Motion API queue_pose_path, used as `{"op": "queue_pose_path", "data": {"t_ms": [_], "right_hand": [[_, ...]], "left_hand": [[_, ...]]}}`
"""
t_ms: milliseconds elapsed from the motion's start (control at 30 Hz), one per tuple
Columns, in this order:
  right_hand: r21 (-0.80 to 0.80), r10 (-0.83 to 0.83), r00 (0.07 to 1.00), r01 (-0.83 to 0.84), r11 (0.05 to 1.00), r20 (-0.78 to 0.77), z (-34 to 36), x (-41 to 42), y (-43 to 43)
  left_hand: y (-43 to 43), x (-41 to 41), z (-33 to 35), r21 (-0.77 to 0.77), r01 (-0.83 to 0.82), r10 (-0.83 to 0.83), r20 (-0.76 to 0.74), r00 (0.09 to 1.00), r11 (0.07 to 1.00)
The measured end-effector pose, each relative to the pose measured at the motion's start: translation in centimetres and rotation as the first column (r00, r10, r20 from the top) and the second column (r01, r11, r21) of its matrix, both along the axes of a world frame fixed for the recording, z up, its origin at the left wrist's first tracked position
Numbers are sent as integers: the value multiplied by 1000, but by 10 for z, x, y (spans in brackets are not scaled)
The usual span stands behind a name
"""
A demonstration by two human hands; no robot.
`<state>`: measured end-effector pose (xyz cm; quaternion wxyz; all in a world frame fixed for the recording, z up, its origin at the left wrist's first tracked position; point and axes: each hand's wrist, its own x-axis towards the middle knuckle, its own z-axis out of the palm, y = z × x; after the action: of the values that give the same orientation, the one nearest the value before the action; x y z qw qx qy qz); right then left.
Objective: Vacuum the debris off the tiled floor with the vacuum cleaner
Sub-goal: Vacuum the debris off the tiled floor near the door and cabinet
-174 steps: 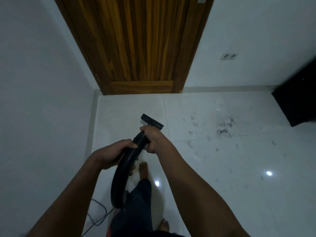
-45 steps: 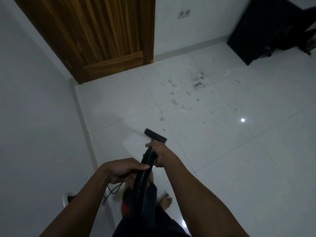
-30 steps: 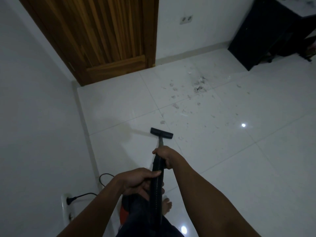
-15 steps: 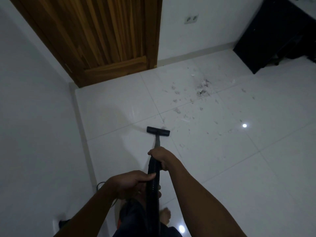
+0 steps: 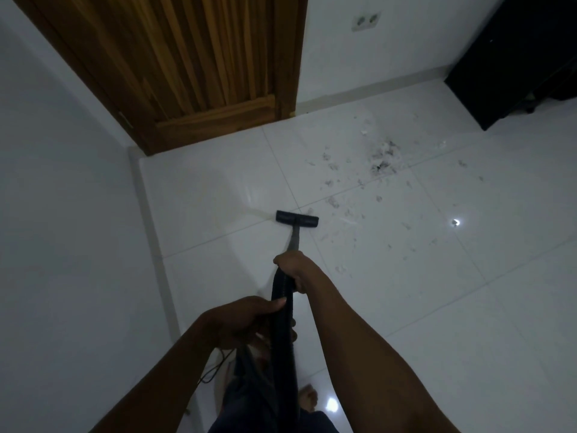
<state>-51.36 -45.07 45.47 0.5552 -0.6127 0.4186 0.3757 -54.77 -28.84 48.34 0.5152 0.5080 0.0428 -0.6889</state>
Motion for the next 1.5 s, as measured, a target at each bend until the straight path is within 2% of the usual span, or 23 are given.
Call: {"op": "queue_pose_path", "data": {"t_ms": [200, 367, 500, 633, 700, 867, 933, 1000, 1133, 1267, 1333, 1500], "right_hand": [[8, -45, 999, 45, 999, -6, -1, 9, -4], [0, -77, 997, 77, 997, 18, 2, 22, -9], [-15, -91, 996, 91, 996, 9, -5, 27, -8], [0, -156, 986, 156, 988, 56, -3, 37, -8], [8, -180, 981, 180, 984, 68, -3, 38, -11], [35, -225, 972, 223, 974, 69, -3, 50, -27], [58, -245, 968, 242, 969, 59, -3, 54, -33], [124, -334, 942, 327, 937, 40, 0, 53, -34], [314, -617, 786, 595, 740, -37, 2, 43, -22], [258, -559, 828, 551, 794, -45, -6, 41, -14], [234, -540, 841, 532, 813, -37, -4, 42, -12], [273, -559, 829, 541, 795, -16, 1, 40, -6]], "left_hand": [[-8, 14, 7, 49, 30, -34, 76, 997, 998], [-12, 15, 7, 68, -83, 74, 121, 990, 994], [-12, 15, 1, 123, -111, 84, 203, 975, 986], [-5, 22, -1, 72, -156, 136, 233, 963, 985], [-7, 21, 2, 58, -190, 175, 201, 964, 980], [-9, -7, -7, -51, -341, 337, -65, 939, 939], [-9, -19, -11, -83, -408, 400, -97, 911, 909], [-12, -22, -11, -31, -492, 489, -76, 869, 870], [-14, -16, -10, 18, -506, 503, 84, 860, 862], [-13, -10, -6, 53, -415, 405, 139, 904, 908], [-12, -10, -7, 48, -428, 420, 116, 900, 903], [-9, -16, -2, -1, -444, 444, 32, 896, 896]]}}
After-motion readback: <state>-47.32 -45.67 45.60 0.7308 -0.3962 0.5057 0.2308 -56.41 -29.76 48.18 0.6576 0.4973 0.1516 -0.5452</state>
